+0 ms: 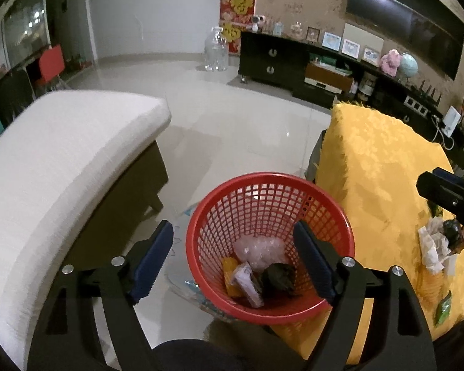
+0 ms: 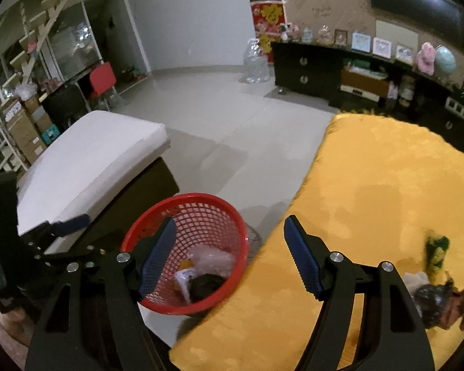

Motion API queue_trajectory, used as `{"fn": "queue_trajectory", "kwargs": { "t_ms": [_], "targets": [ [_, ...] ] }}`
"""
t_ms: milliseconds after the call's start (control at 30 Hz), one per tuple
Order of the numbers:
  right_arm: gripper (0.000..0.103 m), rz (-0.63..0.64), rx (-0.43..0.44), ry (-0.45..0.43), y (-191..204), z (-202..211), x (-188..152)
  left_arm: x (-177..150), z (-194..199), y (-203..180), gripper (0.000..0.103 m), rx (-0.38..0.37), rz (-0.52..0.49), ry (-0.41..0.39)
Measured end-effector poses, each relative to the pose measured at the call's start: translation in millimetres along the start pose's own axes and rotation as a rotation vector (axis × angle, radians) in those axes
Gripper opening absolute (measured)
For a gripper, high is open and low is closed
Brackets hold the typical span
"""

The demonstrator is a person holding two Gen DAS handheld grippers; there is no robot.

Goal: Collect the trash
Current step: 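Move both tools back over the trash on the yellow table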

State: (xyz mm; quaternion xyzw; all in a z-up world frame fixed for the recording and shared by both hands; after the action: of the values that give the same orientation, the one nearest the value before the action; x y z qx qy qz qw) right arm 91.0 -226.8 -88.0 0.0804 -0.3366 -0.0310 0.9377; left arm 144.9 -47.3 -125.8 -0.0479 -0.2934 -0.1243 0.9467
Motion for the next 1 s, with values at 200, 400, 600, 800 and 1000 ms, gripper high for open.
{"fn": "queue_trajectory", "kwargs": {
  "t_ms": [200,400,600,800,1000],
  "targets": [
    [0.074,-0.025,-0.078,-0.078,-18.9,28.6,-8.4,1.7,19.0,-11.3,0.081,0.014,-0.041,-0.046],
    [0.08,-0.083,-0.131,-0.125,-48.9,54.0,-20.4,0.5,31.3,-25.5,0.082,0.002,-0.073,-0.068],
    [0.084,-0.144,-0.195,-0.143,-81.9,78.9,-43.4,-3.4,40.2,-42.3,0.082,-0.021,-0.106,-0.081],
    [0.085,-0.221,-0.282,-0.139,-121.2,102.8,-78.6,-9.3,42.7,-67.3,0.082,-0.052,-0.15,-0.079],
    [0.085,-0.284,-0.386,-0.125,-160.4,127.5,-119.5,-19.2,39.7,-102.0,0.082,-0.092,-0.221,-0.06]
  ]
}}
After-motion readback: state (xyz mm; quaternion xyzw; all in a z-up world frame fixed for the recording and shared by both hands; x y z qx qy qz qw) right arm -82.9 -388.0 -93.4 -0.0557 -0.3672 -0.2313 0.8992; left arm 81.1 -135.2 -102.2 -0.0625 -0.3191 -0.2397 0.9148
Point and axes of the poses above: each gripper's, at about its wrist camera, not at the fingertips, and z roughly against the way its jaws point, y to its left, x to its top, the point moved 7 cm from there along -z, roughly the way its jaws point, and after that the axes turned 6 degrees about y, right-handed, at the moved point
